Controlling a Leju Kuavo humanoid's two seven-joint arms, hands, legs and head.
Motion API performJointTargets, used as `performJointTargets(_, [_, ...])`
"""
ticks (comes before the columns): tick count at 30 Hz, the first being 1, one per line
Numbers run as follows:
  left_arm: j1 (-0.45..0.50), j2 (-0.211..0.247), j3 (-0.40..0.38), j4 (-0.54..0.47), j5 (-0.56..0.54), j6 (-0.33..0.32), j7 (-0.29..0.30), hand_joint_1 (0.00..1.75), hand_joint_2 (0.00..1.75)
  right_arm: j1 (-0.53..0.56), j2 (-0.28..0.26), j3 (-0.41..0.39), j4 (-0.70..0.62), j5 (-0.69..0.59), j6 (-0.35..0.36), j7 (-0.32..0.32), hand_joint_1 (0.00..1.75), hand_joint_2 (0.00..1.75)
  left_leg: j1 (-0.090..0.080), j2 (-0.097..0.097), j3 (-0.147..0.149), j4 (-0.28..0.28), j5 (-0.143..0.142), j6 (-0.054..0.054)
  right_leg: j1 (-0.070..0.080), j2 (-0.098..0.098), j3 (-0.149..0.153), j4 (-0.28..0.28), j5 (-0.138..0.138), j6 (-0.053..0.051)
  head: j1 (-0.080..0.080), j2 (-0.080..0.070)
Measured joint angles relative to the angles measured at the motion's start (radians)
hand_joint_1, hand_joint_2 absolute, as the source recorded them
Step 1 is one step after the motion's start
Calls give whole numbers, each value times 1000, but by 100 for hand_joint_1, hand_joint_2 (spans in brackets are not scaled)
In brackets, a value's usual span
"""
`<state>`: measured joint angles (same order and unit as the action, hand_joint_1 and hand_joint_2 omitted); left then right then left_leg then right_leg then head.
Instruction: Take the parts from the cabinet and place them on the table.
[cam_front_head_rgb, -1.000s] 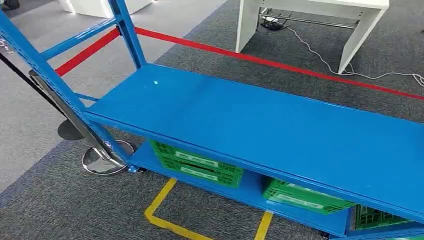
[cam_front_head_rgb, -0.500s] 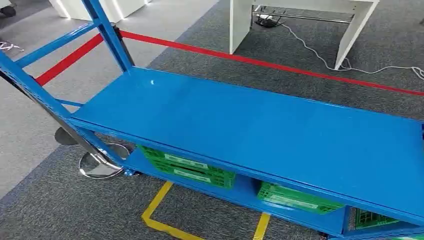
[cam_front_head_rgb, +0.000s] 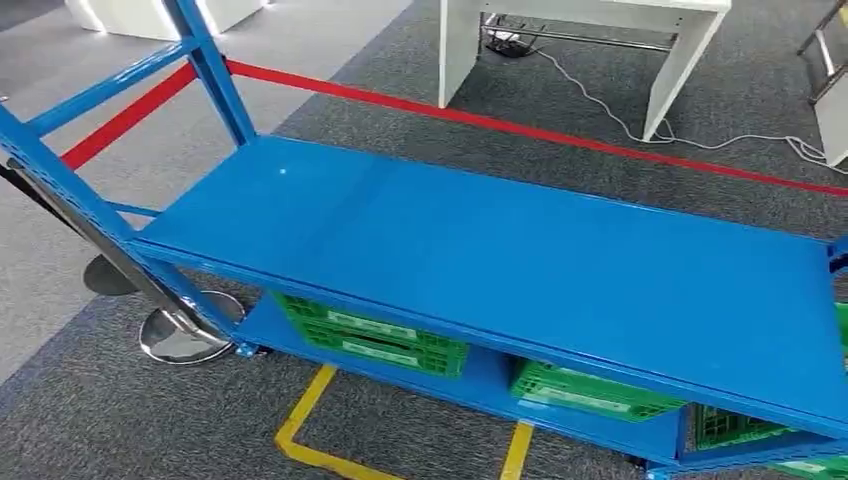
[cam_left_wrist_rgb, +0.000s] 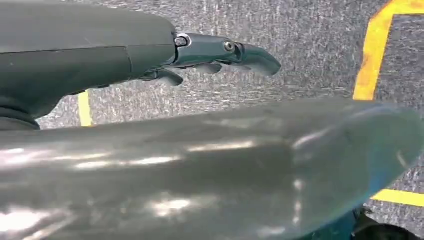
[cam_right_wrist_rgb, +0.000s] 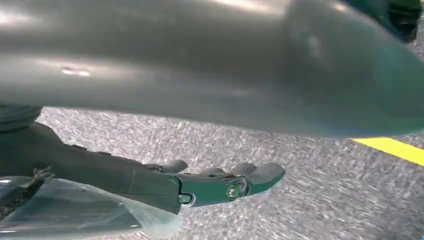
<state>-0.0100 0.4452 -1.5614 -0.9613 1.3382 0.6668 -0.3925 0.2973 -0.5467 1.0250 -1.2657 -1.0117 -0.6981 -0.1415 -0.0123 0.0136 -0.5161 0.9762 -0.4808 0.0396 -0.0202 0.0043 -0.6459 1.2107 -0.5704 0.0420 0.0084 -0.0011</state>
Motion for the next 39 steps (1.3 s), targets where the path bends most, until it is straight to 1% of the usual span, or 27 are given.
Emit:
performJointTargets(1, [0,-2,0,0,0,0,0,0,0,-1,-2,1,0,-4,0,-2,0,0,1,3,5,2,-4,-5,0,-9,50,-97,49,-1,0,0])
performJointTargets(2, [0,-2,0,0,0,0,0,0,0,-3,-3,2,0,-5,0,-5,0,0,1,5,7,8,-9,-11,0,-24,92,-181,76,-2,0,0])
performJointTargets(3, [1,-2,0,0,0,0,0,0,0,-7,-3,3,0,-7,0,-6,0,0,-7,7,3,15,-14,-18,6,-33,99,-196,55,-9,0,0])
performJointTargets(4, [-1,-1,0,0,0,0,0,0,0,-8,-3,4,0,-8,0,-8,0,0,-7,7,1,20,-18,-21,5,-22,103,-198,60,-23,-3,0])
performJointTargets(7, [-3,0,0,0,0,0,-2,0,0,-5,-3,7,0,-9,0,-7,0,0,-4,14,4,22,-18,-29,6,-15,105,-198,63,-37,-2,0])
performJointTargets(8, [-3,1,0,0,0,0,-2,0,0,-5,-3,7,0,-10,0,-7,0,0,-1,8,3,27,-28,-38,1,-13,107,-201,66,-42,-2,0])
performJointTargets(10, [-2,0,0,0,1,0,-3,0,0,-7,-4,7,0,-11,0,-8,0,0,4,-1,-40,130,-97,-52,0,-7,106,-201,66,-48,-10,0])
performJointTargets(12, [-2,0,0,0,1,0,-3,0,0,-6,-4,8,0,-11,0,-8,0,0,10,-2,-123,309,-169,-59,0,-1,104,-200,65,-50,-9,0])
performJointTargets(13, [-2,0,0,0,1,0,-3,0,0,-5,-4,8,0,-12,0,-8,0,0,13,-2,-142,347,-172,-60,0,4,105,-200,65,-49,-9,0])
performJointTargets(15, [0,0,0,0,1,0,-3,0,0,-6,-4,8,0,-11,0,-8,0,0,17,-3,-115,282,-108,-58,0,17,108,-200,65,-49,-9,0])
performJointTargets(17, [0,1,0,0,1,0,-3,0,0,-7,-4,8,0,-12,0,-8,0,0,18,-23,-35,99,-9,-49,0,30,114,-200,64,-48,-10,0])
performJointTargets(18, [1,2,-1,0,0,0,-3,0,0,-7,-4,8,0,-13,0,-8,0,0,18,-55,-11,49,-7,-44,0,34,103,-201,64,-45,-8,0])
performJointTargets(21, [-3,1,-1,0,-1,0,-3,0,0,-7,-4,8,0,-16,0,-8,0,0,11,-44,-11,30,-16,-39,-3,51,98,-201,69,-23,-8,0])
performJointTargets(23, [-3,1,-1,0,-1,0,-3,0,0,-6,-5,11,0,-19,0,-9,0,0,21,-29,-3,6,-3,-22,-4,58,92,-202,67,-9,-7,0])
performJointTargets(24, [-3,1,-1,0,-1,-1,-3,0,0,-7,-5,14,0,-25,0,-13,0,0,17,-21,1,1,-1,-17,-2,29,80,-178,46,-8,-5,0])
performJointTargets(25, [-3,0,-1,0,-1,-3,-3,0,0,-9,-5,18,0,-32,0,-16,0,0,16,-14,-1,1,0,-11,-1,14,49,-116,4,-8,0,0])
performJointTargets(27, [-2,0,-1,0,-1,-3,-3,0,0,-14,-6,23,0,-43,0,-22,0,0,11,2,-3,2,-1,-9,-1,6,-26,43,-68,-4,1,0])
performJointTargets(28, [-2,-1,-1,0,-1,-3,-3,0,0,-14,-6,24,0,-50,0,-25,0,0,8,11,-3,3,-2,-7,-1,5,-49,91,-79,-3,2,0])
performJointTargets(29, [-2,-1,-1,0,0,-3,-3,0,0,-13,-6,26,0,-55,0,-26,0,0,6,21,-2,3,-4,-5,-1,4,-49,93,-66,-3,1,0])
performJointTargets(31, [-2,-2,-1,0,0,-3,-3,0,0,-13,-7,32,0,-65,0,-33,0,0,4,38,3,5,-9,-6,0,-9,17,-31,12,-5,1,0])
performJointTargets(32, [-2,-2,-1,0,0,-3,-3,0,0,-15,-8,33,0,-70,0,-36,0,0,4,47,6,8,-13,-10,1,-32,68,-126,52,-8,1,0])
performJointTargets(33, [-2,-1,-1,0,0,-3,-3,0,0,-18,-8,33,0,-74,0,-39,0,0,0,55,11,12,-18,-15,5,-82,101,-190,57,-11,3,0])
performJointTargets(34, [-1,-1,-1,0,1,-3,-3,0,0,-23,-9,34,0,-74,0,-40,0,0,-8,62,8,22,-27,-22,10,-90,103,-200,54,-24,3,0])
performJointTargets(35, [-1,0,-1,0,1,-3,-3,0,0,-28,-9,36,0,-74,0,-42,0,0,-9,72,10,21,-26,-24,10,-69,102,-198,54,-32,-2,0])
performJointTargets(37, [-5,0,-1,0,2,-3,-3,0,0,-32,-10,46,0,-82,0,-46,0,0,-8,92,17,19,-28,-28,12,-50,94,-197,55,-39,-1,0])
performJointTargets(38, [-7,1,-1,0,2,-3,-3,0,0,-32,-10,50,0,-86,0,-48,0,0,-6,92,18,22,-36,-37,6,-40,104,-201,60,-46,-1,0])
performJointTargets(39, [-7,1,-1,0,2,-3,-3,0,0,-32,-10,51,0,-89,0,-50,0,0,-2,49,13,42,-56,-49,3,-31,106,-202,63,-51,-5,0])
